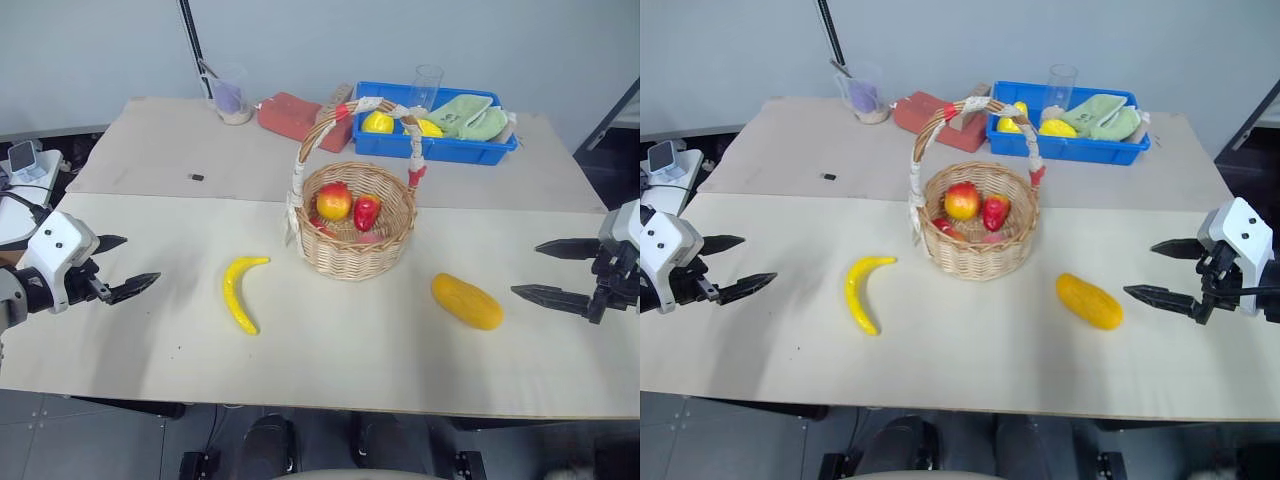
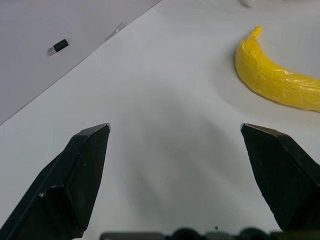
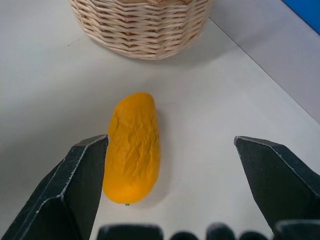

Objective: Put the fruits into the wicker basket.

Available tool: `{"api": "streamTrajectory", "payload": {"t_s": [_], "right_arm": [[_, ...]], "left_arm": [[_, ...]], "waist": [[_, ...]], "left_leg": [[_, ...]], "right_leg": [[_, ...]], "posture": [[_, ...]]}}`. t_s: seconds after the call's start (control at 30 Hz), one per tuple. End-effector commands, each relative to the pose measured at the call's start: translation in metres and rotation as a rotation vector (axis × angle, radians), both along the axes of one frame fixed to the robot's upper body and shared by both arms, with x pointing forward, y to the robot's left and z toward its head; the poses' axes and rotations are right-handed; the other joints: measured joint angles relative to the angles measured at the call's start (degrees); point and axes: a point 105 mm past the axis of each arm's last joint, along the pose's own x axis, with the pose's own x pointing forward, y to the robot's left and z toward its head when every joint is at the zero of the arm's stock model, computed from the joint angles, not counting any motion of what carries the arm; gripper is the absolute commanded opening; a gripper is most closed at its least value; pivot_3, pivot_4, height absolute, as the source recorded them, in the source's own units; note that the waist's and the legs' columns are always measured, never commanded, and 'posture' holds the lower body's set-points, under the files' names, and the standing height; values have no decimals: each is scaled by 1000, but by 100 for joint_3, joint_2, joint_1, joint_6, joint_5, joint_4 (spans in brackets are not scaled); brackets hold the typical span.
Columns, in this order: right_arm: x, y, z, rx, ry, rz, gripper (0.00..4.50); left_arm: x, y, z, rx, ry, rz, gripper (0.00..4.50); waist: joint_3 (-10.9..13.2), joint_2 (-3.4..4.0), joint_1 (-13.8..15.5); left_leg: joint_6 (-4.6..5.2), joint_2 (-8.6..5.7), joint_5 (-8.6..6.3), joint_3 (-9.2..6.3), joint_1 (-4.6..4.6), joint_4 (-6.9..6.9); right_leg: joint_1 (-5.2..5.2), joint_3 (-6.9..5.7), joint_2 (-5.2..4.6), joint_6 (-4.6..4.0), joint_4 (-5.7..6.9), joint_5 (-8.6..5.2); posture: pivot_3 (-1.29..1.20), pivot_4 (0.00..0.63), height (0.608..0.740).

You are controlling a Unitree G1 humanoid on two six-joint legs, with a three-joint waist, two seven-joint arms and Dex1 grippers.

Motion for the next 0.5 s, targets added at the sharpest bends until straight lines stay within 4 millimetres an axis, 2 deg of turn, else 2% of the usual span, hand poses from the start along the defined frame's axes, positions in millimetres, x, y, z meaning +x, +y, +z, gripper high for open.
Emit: {"api": "streamTrajectory", "payload": {"t_s": [0.03, 0.5], "right_arm": [[-1, 0, 16, -17, -65, 12, 4460], [2, 2, 15, -13, -67, 21, 4460]], "left_arm": [[3, 1, 13, 2, -52, 3, 4500], [6, 3, 15, -13, -81, -3, 4500]], "waist": [[0, 0, 2], [0, 0, 4]], "left_leg": [[0, 0, 0, 0, 0, 0], [0, 0, 0, 0, 0, 0]], "right_leg": [[0, 0, 0, 0, 0, 0], [0, -1, 0, 0, 0, 0]], "posture": [[0, 150, 692], [0, 150, 692]]}}
